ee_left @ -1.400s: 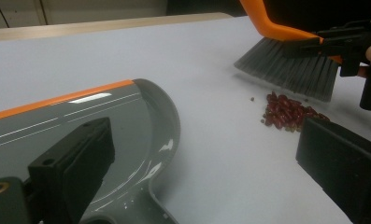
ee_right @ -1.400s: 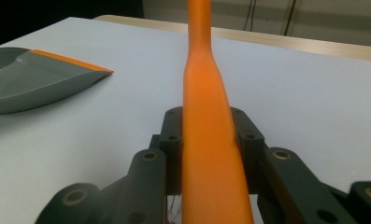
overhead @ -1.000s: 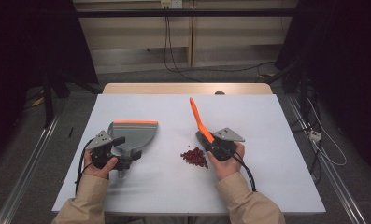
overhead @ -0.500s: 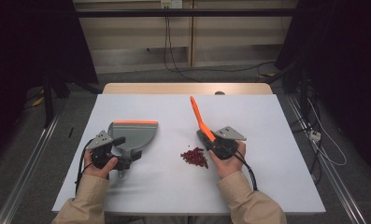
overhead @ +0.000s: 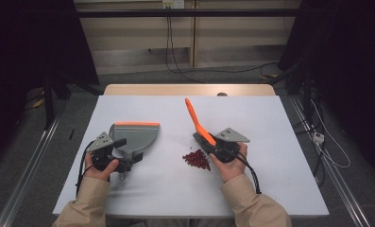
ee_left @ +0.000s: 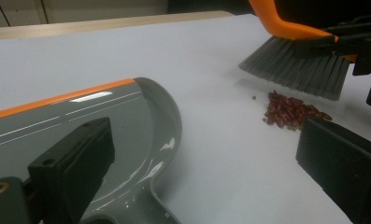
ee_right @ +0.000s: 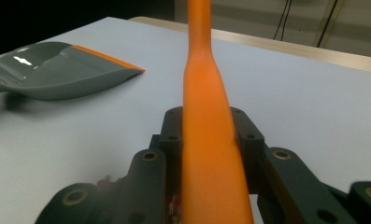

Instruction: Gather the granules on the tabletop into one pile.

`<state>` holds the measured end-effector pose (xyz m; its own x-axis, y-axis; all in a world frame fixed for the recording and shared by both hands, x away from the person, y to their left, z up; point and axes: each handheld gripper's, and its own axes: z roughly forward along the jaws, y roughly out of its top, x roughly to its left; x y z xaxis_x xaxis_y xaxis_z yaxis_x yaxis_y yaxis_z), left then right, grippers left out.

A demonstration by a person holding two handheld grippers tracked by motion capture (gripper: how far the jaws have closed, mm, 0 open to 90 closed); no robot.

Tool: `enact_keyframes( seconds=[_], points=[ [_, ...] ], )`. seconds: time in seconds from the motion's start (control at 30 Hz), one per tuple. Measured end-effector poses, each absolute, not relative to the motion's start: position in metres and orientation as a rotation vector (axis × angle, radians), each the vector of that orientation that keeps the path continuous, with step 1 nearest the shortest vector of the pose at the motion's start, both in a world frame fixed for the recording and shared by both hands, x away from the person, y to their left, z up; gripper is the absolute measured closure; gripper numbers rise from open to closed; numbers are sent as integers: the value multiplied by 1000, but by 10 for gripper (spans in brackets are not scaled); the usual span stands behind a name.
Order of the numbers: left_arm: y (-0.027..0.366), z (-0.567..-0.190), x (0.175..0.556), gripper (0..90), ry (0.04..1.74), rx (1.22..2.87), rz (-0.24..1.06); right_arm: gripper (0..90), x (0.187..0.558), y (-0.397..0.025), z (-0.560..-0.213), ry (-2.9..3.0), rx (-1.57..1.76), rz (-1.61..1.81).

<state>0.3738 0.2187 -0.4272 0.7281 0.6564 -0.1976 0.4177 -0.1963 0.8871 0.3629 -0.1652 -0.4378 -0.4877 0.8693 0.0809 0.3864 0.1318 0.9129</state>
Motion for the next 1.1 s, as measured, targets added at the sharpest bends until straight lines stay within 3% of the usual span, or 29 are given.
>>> enact_keyframes(
  seconds=[0.53, 1.1],
  points=[
    [221, -427, 374, 43, 852, 1816, 277, 713, 401, -166, -439, 2235, 897, 1313],
    [222, -424, 371, 43, 875, 1826, 301, 712, 385, -171, -424, 2299, 787, 1347]
  ],
)
